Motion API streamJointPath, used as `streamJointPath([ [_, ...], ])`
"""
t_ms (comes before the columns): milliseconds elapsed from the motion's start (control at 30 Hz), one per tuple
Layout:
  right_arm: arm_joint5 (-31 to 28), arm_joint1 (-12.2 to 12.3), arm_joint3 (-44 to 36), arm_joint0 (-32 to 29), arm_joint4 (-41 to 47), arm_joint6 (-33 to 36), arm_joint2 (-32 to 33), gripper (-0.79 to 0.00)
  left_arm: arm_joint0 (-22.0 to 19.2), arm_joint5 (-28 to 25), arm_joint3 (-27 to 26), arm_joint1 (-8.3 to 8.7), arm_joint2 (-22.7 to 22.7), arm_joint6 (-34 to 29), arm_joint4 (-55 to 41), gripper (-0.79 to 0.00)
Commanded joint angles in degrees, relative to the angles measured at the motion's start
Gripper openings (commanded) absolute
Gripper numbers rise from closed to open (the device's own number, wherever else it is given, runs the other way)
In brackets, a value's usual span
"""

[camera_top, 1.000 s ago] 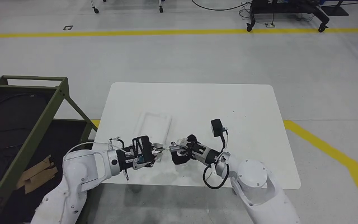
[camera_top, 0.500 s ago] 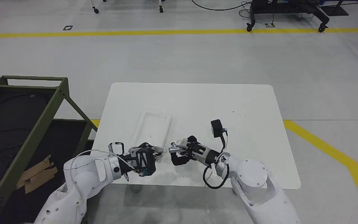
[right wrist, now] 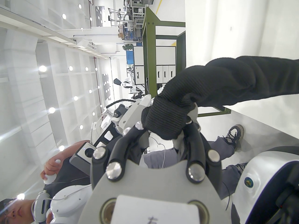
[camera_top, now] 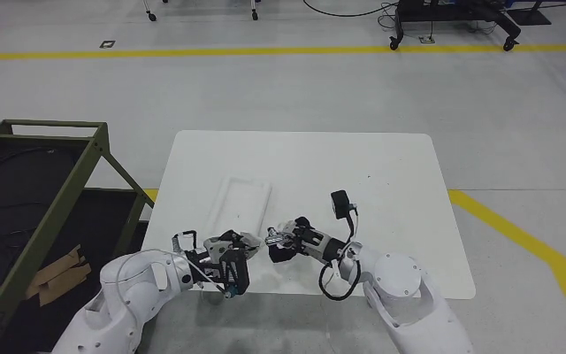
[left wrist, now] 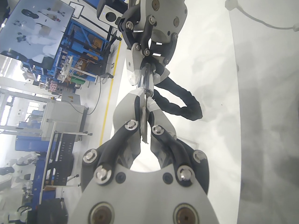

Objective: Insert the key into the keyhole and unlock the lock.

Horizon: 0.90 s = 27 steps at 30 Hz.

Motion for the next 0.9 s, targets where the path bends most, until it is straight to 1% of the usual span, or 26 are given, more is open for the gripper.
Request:
streamJointPath([
  [0,0.04,-0.01,0.06,0.07,0.22,-0.03,-0.08,-0.785,0.14,0.16,0.36,0.09,-0.10,-0.05,-0.09,-0.785],
  [33,0.05,-0.01,0.10,0.11,0.30,-0.05,-0.09,-0.785,0.29,0.33,0.50,0.10,-0.21,-0.62,-0.43,-0.785],
  [67,0.09,-0.01,0.14,0.14,0.45,-0.04,-0.12,-0.785,0.43,0.52,0.57,0.08,-0.23,-0.86,-1.26,-0.246],
  [100,0.18,-0.01,0.23,0.19,0.58,0.08,-0.16,-0.785,0.45,0.98,0.54,0.05,-0.29,-0.81,-2.19,0.000],
  [167,0.42,-0.02,0.45,0.34,1.02,0.11,-0.16,-0.785,0.50,0.78,0.88,0.03,-0.43,-0.42,-4.22,0.000],
  [333,1.97,-0.15,1.29,0.85,2.82,-1.22,0.23,-0.785,1.08,1.69,1.30,0.15,-2.71,0.38,-9.26,0.000],
  [433,4.94,-0.37,2.49,1.55,5.88,-3.02,1.10,-0.785,1.99,2.35,2.10,0.32,-5.40,0.53,-13.01,0.000],
  [533,8.74,-0.64,4.22,3.12,8.49,-4.96,1.59,-0.785,2.94,4.10,4.40,0.25,-7.69,1.44,-19.24,0.000],
  [567,10.11,-0.73,4.90,3.71,8.36,-6.41,1.56,-0.785,3.18,4.94,6.09,0.14,-8.34,0.69,-21.97,0.000],
  [633,11.85,-1.03,5.57,4.73,10.46,-6.98,1.05,-0.785,2.94,5.90,8.51,-0.20,-8.58,-0.64,-28.46,0.000],
  [700,13.51,-1.26,6.03,5.64,12.87,-7.20,1.09,-0.785,2.69,4.76,11.67,-0.64,-7.91,-2.89,-38.00,0.000],
  [733,14.43,-1.36,6.27,6.07,14.24,-7.20,1.25,-0.785,2.30,5.21,12.74,-0.89,-7.59,-4.74,-42.47,0.000],
  [800,16.85,-1.53,7.19,7.00,16.89,-7.47,1.69,-0.785,1.77,4.45,14.05,-1.32,-5.80,-8.76,-50.32,0.000],
  [867,20.24,-1.74,8.82,8.19,20.53,-7.26,2.13,-0.785,1.01,4.38,15.03,-1.72,-4.34,-10.41,-56.78,0.000],
])
